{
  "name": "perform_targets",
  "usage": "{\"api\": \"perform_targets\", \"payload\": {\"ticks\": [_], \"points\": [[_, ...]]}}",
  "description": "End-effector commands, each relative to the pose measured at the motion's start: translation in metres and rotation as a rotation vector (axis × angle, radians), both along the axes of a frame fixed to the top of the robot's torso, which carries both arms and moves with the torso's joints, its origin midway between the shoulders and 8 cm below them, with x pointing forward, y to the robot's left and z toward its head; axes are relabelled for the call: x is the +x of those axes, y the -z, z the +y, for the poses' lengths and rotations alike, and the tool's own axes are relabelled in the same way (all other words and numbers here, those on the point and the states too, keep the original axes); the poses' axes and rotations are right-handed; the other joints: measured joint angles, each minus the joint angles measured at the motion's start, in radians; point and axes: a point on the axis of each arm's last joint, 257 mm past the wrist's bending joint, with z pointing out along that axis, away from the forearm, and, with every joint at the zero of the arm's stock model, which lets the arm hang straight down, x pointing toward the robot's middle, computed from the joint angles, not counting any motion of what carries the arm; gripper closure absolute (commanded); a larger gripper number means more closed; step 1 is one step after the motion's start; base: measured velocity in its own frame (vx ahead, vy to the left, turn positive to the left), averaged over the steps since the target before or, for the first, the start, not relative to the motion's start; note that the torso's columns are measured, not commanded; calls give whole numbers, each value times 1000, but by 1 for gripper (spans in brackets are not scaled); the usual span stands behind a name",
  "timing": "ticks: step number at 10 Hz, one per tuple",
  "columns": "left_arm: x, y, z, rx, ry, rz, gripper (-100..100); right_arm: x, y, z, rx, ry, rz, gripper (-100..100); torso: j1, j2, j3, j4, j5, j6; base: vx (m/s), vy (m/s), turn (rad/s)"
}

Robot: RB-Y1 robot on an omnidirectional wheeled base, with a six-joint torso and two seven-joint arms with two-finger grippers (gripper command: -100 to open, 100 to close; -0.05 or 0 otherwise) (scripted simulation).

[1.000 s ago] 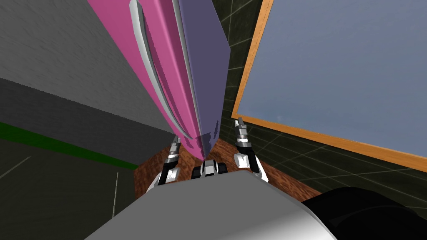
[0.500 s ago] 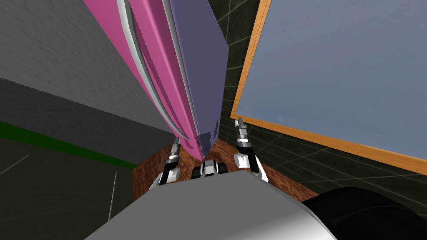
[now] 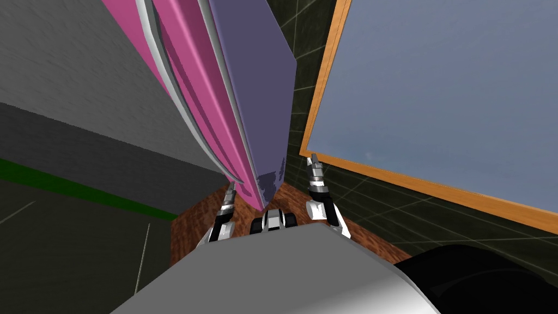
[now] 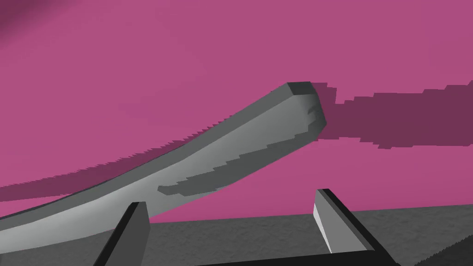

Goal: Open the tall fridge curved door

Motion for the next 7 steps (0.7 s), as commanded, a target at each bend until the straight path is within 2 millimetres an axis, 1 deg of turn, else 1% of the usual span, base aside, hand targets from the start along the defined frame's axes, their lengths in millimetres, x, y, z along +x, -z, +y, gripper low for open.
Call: {"api": "perform_targets", "payload": {"ticks": [1,3,6,7], "points": [[0,13,5,20,-11,19,-100,0,0,0,0,0,0,0,1,1,1,0,0,0,6,-83,18],[-2,24,10,32,-19,39,-100,0,0,0,0,0,0,0,3,1,0,0,1,0,9,-61,17],[-3,35,17,56,-30,57,-100,0,0,0,0,0,0,0,-1,0,0,0,0,0,10,-95,27],[-4,39,21,67,-35,64,-100,0,0,0,0,0,0,0,2,0,0,0,0,0,2,-53,9]]}}
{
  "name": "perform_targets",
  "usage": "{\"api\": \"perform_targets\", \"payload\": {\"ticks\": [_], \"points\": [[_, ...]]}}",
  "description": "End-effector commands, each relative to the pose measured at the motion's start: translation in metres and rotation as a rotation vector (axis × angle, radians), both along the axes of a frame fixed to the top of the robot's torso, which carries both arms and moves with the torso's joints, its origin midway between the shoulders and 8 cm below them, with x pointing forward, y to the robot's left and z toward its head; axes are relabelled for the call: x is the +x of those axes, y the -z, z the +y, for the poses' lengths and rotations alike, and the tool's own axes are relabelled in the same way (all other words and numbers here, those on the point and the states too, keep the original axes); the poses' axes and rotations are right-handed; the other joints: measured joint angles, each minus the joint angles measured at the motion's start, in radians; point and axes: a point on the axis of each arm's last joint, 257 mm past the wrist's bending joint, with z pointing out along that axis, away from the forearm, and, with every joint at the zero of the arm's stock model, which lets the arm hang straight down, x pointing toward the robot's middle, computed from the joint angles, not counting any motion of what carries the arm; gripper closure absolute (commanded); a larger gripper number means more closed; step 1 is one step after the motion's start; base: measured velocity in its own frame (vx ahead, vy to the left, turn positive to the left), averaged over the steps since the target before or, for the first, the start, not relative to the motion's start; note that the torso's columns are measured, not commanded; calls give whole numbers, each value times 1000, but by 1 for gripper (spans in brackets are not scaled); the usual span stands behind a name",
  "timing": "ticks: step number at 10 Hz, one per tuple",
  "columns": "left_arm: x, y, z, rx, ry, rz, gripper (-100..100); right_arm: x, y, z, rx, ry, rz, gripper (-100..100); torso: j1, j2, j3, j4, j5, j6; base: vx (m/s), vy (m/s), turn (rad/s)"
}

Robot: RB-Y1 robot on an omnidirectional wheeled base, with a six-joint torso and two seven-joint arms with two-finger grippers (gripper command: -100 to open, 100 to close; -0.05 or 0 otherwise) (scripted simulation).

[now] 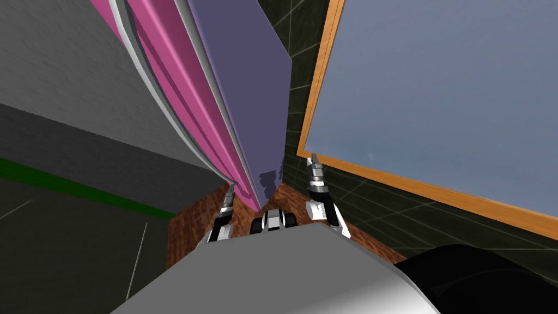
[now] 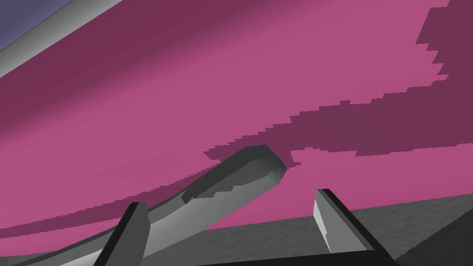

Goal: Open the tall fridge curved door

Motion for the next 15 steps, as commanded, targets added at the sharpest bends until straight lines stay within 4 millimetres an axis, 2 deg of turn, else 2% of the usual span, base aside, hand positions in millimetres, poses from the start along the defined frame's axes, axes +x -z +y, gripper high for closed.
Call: {"api": "perform_targets", "payload": {"ticks": [1,4,5,6,8,9,10,12,13,14,15], "points": [[-2,10,8,24,-10,18,-100,0,0,0,0,0,0,0,2,0,0,0,1,0,9,-58,20],[-4,18,19,56,-21,34,-100,0,0,0,0,0,0,0,-1,0,0,0,0,0,9,-66,22],[-4,17,17,50,-19,32,-100,0,0,0,0,0,0,0,-1,0,0,0,0,0,3,-31,5],[8,10,23,52,-19,32,-100,0,0,0,0,0,0,0,1,0,0,0,0,0,9,-25,-2],[20,3,29,53,-20,32,-100,0,0,0,0,0,0,0,0,0,0,0,0,0,9,-32,7],[14,5,26,54,-20,33,-100,0,0,0,0,0,0,0,-1,-2,-1,1,-1,2,-2,-14,12],[8,10,23,52,-19,32,100,0,0,0,0,0,0,0,0,-2,-1,0,0,1,-3,14,-15],[-4,17,17,51,-19,32,100,0,0,0,0,0,0,0,2,-1,-1,0,1,1,-11,28,-4],[1,16,19,51,-19,36,100,0,0,0,0,0,0,0,2,-1,0,0,1,0,-7,17,0],[8,11,32,84,-14,45,-100,0,0,0,0,0,0,0,-1,-1,0,0,0,0,-24,-36,-9],[11,9,37,96,-13,50,-100,0,0,0,0,0,0,0,-4,1,0,0,-1,0,-47,-59,-6]]}}
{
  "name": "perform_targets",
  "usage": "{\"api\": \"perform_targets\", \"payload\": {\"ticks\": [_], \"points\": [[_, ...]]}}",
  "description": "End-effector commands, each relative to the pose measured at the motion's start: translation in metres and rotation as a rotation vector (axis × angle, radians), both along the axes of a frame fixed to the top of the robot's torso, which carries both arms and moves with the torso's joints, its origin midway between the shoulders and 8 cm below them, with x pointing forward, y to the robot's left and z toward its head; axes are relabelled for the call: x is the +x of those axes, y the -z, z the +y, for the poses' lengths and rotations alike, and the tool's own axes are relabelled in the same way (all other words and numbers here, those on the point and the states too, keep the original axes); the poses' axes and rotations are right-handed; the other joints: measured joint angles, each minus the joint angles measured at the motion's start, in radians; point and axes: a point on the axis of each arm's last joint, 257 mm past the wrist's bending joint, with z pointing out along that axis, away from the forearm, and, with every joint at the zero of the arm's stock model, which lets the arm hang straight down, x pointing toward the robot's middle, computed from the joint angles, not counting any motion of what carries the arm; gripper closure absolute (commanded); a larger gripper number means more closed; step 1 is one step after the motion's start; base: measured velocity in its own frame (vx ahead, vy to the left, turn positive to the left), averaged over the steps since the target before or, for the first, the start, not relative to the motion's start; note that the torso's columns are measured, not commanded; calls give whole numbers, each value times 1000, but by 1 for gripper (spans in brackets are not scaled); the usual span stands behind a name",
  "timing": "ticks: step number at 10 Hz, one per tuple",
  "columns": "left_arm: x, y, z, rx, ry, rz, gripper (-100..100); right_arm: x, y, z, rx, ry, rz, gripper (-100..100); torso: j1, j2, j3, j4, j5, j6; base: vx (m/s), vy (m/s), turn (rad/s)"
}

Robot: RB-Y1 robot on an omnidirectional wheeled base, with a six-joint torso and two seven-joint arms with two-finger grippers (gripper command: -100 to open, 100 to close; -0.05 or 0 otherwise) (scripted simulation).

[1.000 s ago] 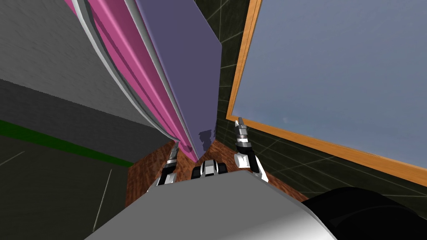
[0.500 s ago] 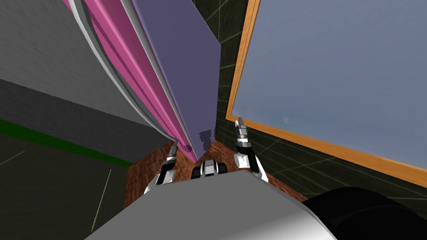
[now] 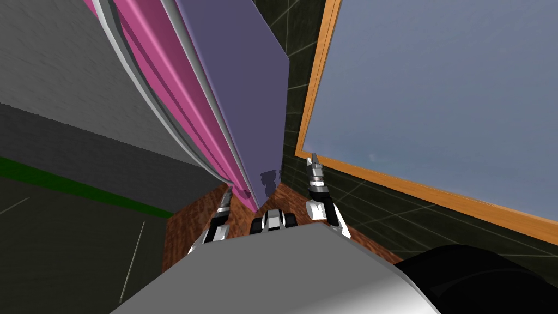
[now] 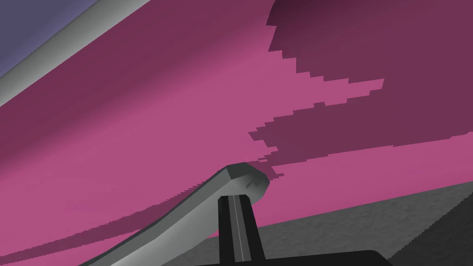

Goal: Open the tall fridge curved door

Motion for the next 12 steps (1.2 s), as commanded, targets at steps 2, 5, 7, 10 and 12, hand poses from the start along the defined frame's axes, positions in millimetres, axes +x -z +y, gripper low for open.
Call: {"api": "perform_targets", "payload": {"ticks": [2,5,7,10,12], "points": [[15,-11,27,64,5,29,-100,0,0,0,0,0,0,0,1,1,1,0,0,0,-52,-78,-6],[28,-23,51,119,4,55,-100,0,0,0,0,0,0,0,4,-2,-1,0,1,0,-35,-71,-6],[37,-31,68,158,-1,75,-100,0,0,0,0,0,0,0,3,-1,0,0,1,0,-35,-77,-6],[47,-42,89,203,-11,101,-100,0,0,0,0,0,0,0,5,0,0,0,1,0,-46,-56,-5],[54,-50,103,233,-19,117,-100,0,0,0,0,0,0,0,3,-1,0,0,1,0,-39,-63,-6]]}}
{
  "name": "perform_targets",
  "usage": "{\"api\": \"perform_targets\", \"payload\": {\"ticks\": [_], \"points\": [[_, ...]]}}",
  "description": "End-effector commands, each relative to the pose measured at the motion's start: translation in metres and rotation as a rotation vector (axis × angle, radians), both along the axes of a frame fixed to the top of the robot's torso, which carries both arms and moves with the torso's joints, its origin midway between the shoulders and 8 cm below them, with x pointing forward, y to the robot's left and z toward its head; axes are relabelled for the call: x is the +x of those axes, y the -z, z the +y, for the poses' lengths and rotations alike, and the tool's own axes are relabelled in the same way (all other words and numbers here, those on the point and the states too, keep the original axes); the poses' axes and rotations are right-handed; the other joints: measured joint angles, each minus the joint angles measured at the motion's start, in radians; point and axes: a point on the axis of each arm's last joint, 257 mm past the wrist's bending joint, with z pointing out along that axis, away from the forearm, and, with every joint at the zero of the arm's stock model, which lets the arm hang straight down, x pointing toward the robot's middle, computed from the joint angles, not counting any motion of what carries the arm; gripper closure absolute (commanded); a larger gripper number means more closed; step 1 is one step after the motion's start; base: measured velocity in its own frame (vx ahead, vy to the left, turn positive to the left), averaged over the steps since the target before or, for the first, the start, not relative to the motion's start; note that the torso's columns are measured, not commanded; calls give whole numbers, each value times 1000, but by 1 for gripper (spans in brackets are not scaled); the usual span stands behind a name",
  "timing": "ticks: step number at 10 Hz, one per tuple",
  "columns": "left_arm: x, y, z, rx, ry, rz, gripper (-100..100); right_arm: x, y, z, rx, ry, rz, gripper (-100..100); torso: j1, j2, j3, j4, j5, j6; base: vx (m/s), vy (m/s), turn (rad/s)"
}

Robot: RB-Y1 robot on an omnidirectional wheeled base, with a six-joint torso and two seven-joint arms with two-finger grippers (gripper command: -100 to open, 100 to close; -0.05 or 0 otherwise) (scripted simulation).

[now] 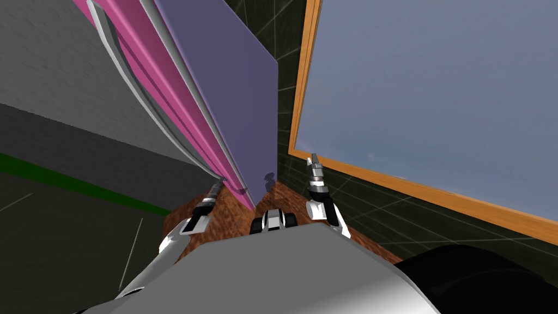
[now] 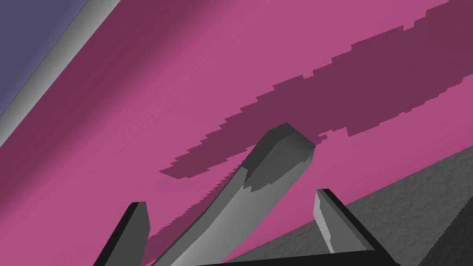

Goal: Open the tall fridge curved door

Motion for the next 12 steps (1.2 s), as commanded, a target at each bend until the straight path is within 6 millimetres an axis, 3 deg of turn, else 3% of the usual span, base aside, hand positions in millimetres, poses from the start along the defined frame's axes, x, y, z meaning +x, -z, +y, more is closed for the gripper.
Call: {"api": "perform_targets", "payload": {"ticks": [1,12], "points": [[8,-11,18,39,-12,19,-100,0,0,0,0,0,0,0,-1,0,0,0,0,0,-27,-62,-2],[40,-79,104,214,-101,91,-100,0,0,0,0,0,0,0,1,0,0,0,0,0,-36,-62,-6]]}}
